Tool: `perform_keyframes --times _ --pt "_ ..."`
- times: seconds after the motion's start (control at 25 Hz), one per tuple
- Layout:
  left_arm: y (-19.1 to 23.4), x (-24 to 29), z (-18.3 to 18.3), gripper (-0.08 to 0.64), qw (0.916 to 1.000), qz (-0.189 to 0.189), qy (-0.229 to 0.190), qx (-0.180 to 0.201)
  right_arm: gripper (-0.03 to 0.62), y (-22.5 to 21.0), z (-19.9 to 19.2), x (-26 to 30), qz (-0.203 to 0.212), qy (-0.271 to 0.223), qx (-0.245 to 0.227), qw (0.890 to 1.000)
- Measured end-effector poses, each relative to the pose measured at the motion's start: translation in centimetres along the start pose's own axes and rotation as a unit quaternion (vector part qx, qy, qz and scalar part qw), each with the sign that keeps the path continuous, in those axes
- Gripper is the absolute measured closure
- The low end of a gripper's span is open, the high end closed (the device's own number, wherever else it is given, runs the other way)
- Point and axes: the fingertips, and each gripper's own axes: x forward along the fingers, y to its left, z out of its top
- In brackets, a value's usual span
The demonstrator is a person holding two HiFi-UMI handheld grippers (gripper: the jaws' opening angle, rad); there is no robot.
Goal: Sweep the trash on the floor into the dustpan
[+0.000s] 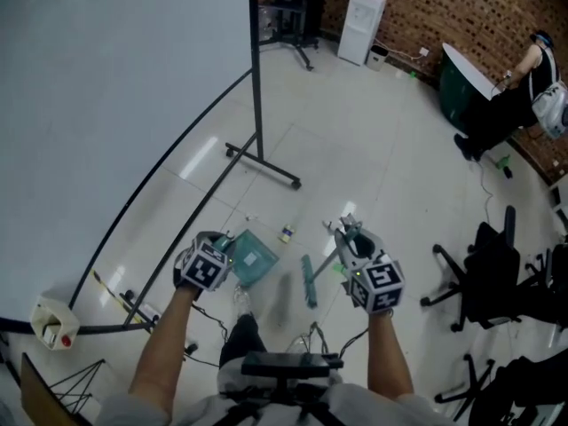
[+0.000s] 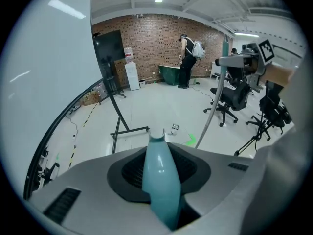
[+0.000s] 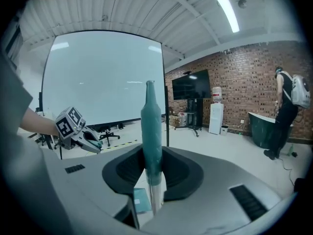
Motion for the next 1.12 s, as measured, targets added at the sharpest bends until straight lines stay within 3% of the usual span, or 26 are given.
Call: perform_keyframes --times 0.48,0.72,1.12 --pt "10.6 8.5 -1.8 0.465 0.9990 -0.023 0.026 -0.029 0.497 0.2 1.5 15.1 -0.005 0.063 -0.012 0.998" --pt "12.8 10.3 -0.4 0.465 0.9977 -0.001 0.048 -0.047 0.497 -0.7 2.6 21.9 0.028 0.050 -0.025 0.998" --pt "15.8 14.0 1.2 0.465 0.9929 0.031 0.085 -0.076 0.499 -1.2 2.5 34.7 0.105 0.023 -0.087 0.990"
